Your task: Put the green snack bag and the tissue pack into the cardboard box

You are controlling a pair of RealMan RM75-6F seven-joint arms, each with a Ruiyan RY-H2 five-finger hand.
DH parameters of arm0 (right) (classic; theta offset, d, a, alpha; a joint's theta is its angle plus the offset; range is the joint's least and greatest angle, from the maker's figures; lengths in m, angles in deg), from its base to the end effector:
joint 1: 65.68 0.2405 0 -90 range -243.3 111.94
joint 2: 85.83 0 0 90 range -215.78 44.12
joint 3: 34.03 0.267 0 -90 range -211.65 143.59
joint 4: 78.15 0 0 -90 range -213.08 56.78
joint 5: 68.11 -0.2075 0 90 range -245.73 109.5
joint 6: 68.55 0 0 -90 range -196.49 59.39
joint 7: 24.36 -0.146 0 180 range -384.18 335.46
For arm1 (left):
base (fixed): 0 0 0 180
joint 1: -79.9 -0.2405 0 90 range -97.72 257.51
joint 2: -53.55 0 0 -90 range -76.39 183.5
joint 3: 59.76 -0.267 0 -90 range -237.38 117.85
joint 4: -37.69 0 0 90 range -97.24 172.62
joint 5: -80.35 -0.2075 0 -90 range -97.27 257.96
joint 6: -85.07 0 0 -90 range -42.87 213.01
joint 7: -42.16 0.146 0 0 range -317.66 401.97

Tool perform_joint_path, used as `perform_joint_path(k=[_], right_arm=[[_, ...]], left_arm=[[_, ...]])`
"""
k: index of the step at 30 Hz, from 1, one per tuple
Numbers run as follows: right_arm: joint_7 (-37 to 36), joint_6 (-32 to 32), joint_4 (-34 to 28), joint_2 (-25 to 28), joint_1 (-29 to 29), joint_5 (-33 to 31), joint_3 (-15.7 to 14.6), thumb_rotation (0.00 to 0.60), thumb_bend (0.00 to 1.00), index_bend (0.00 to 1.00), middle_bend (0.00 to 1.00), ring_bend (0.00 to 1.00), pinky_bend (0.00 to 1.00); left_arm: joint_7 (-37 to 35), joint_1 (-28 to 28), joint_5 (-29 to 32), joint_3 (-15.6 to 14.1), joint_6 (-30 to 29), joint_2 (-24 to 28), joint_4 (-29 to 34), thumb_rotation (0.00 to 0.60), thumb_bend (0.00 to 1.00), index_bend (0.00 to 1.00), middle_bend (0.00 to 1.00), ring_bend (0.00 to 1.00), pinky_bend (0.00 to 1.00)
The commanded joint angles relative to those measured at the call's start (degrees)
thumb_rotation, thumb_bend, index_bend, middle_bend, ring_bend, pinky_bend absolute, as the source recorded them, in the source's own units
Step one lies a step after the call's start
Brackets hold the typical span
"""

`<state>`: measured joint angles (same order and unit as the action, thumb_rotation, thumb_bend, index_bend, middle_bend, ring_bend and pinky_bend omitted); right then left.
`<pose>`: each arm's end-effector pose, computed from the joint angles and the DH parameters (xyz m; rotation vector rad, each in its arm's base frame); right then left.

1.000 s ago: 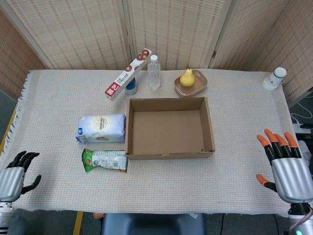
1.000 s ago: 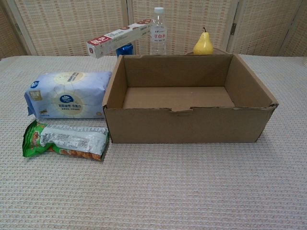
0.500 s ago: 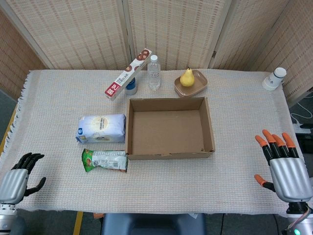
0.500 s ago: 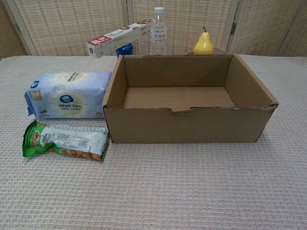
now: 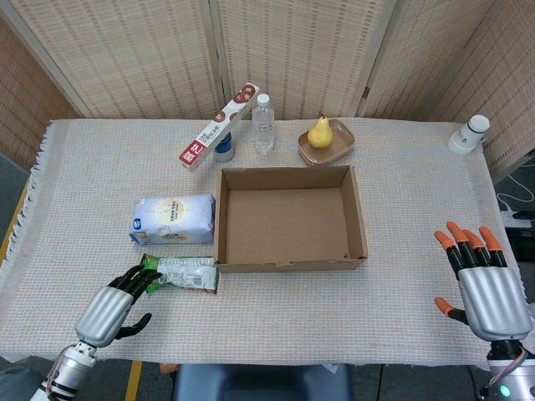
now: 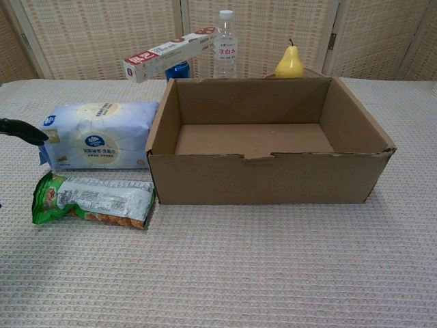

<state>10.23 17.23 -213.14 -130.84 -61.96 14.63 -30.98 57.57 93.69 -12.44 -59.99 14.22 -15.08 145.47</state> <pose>-0.1913 -0.1659 0.2166 1.4558 -0.7906 0.7287 -0.2181 0.1944 0.0820 -1.8095 -0.9530 -0.9861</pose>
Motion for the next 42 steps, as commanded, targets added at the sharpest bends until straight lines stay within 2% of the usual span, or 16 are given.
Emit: perform_joint_path(k=[1, 6, 14, 20, 31, 36, 40, 42], right_arm=[[-0.1, 0.0, 0.0, 0.1, 0.0, -0.1, 0.0, 0.6, 0.02, 0.12, 0.04, 0.0, 0.0], [-0.7, 0.2, 0.0, 0.5, 0.1, 0.1, 0.2, 0.6, 0.02, 0.12, 0.04, 0.0, 0.0], [-1.2, 0.1, 0.0, 0.8, 0.3, -1.0, 0.4, 0.6, 0.02, 0.12, 0.04, 0.0, 0.0], [-1.1, 0.0, 0.0, 0.9, 0.6, -2.0, 0.7, 0.6, 0.02, 0.12, 0.04, 0.0, 0.0], [-0.9, 0.3, 0.0, 0.9, 1.0, -3.6, 1.1, 0.6, 0.02, 0.12, 0.04, 0.0, 0.0], [-0.9, 0.0, 0.0, 1.0, 1.4, -4.5, 1.3, 0.6, 0.02, 0.12, 0.04, 0.0, 0.0], [-1.1, 0.0, 0.0, 1.0, 1.4, -4.6, 1.3, 0.6, 0.02, 0.12, 0.04, 0.0, 0.0], [-1.4, 0.0, 0.0, 1.2, 1.4, -4.7, 1.3, 0.6, 0.01, 0.12, 0.04, 0.0, 0.0]], left_arm=[[3.1, 2.4, 2.6, 1.4, 3.1, -3.7, -4.1, 0.6, 0.33, 0.15, 0.15, 0.08, 0.33], [5.9, 4.7, 6.6, 2.5, 6.4, -7.3, -7.8, 0.6, 0.33, 0.16, 0.15, 0.09, 0.33], [10.6, 7.5, 11.5, 4.8, 8.1, -12.5, -12.7, 0.6, 0.33, 0.16, 0.15, 0.09, 0.33], [11.7, 9.8, 13.8, 5.8, 9.8, -13.7, -15.1, 0.6, 0.33, 0.16, 0.15, 0.09, 0.33], [10.9, 13.1, 16.2, 5.4, 13.0, -15.6, -20.3, 0.6, 0.33, 0.16, 0.15, 0.09, 0.33], [10.4, 13.5, 16.6, 5.0, 12.8, -16.5, -22.2, 0.6, 0.33, 0.22, 0.2, 0.14, 0.36], [10.6, 13.8, 16.2, 4.1, 12.8, -16.8, -23.7, 0.6, 0.33, 0.31, 0.26, 0.21, 0.42], [10.4, 13.9, 15.5, 3.7, 12.2, -17.2, -24.7, 0.6, 0.33, 0.37, 0.33, 0.26, 0.47]])
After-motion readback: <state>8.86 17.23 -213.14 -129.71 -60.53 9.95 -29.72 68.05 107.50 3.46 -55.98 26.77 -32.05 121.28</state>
